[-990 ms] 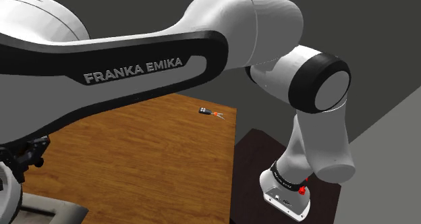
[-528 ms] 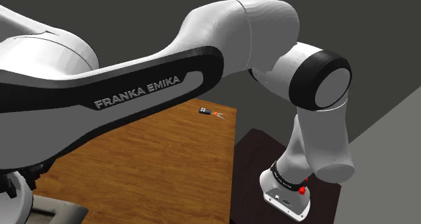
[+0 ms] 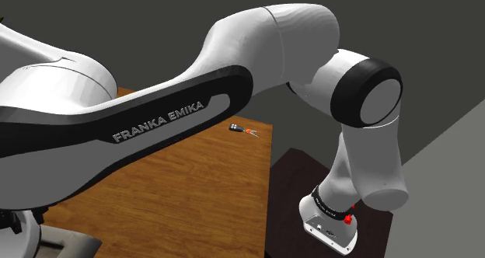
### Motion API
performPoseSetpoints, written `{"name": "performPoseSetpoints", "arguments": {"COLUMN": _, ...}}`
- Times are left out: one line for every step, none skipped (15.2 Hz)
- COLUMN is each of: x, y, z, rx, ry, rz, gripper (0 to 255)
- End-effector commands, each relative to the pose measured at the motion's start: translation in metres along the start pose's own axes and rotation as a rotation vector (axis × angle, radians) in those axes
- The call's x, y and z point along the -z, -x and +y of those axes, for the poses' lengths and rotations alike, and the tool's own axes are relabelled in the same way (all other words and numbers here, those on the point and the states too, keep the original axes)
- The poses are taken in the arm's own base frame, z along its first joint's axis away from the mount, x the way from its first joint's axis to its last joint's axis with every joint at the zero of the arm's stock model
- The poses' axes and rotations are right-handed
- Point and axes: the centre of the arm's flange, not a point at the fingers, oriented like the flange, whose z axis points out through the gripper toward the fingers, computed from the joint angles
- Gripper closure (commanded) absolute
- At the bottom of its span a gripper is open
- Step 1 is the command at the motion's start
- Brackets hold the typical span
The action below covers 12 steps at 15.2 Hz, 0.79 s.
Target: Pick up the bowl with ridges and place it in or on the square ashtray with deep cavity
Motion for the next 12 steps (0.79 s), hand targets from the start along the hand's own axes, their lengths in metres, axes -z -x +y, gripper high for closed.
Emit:
{"name": "performPoseSetpoints", "arguments": {"x": -0.009, "y": 0.000, "z": 0.002, "rx": 0.000, "ry": 0.012, "rz": -0.008, "gripper": 255}}
{"name": "performPoseSetpoints", "arguments": {"x": -0.009, "y": 0.000, "z": 0.002, "rx": 0.000, "ry": 0.012, "rz": -0.008, "gripper": 255}}
{"name": "performPoseSetpoints", "arguments": {"x": -0.009, "y": 0.000, "z": 0.002, "rx": 0.000, "ry": 0.012, "rz": -0.008, "gripper": 255}}
{"name": "performPoseSetpoints", "arguments": {"x": -0.009, "y": 0.000, "z": 0.002, "rx": 0.000, "ry": 0.012, "rz": -0.008, "gripper": 255}}
{"name": "performPoseSetpoints", "arguments": {"x": -0.009, "y": 0.001, "z": 0.002, "rx": 0.000, "ry": 0.012, "rz": -0.008, "gripper": 0}}
{"name": "performPoseSetpoints", "arguments": {"x": -0.008, "y": 0.002, "z": 0.001, "rx": 0.000, "ry": 0.012, "rz": -0.009, "gripper": 0}}
{"name": "performPoseSetpoints", "arguments": {"x": -0.009, "y": 0.002, "z": 0.002, "rx": 0.000, "ry": 0.012, "rz": -0.009, "gripper": 0}}
{"name": "performPoseSetpoints", "arguments": {"x": -0.009, "y": 0.001, "z": 0.002, "rx": 0.000, "ry": 0.012, "rz": -0.009, "gripper": 0}}
{"name": "performPoseSetpoints", "arguments": {"x": -0.009, "y": 0.001, "z": 0.002, "rx": 0.000, "ry": 0.012, "rz": -0.009, "gripper": 0}}
{"name": "performPoseSetpoints", "arguments": {"x": -0.009, "y": 0.000, "z": 0.002, "rx": 0.000, "ry": 0.012, "rz": -0.008, "gripper": 0}}
{"name": "performPoseSetpoints", "arguments": {"x": 0.004, "y": 0.000, "z": 0.002, "rx": 0.000, "ry": 0.012, "rz": -0.008, "gripper": 0}}
{"name": "performPoseSetpoints", "arguments": {"x": 0.018, "y": 0.000, "z": 0.002, "rx": 0.000, "ry": 0.012, "rz": -0.008, "gripper": 0}}
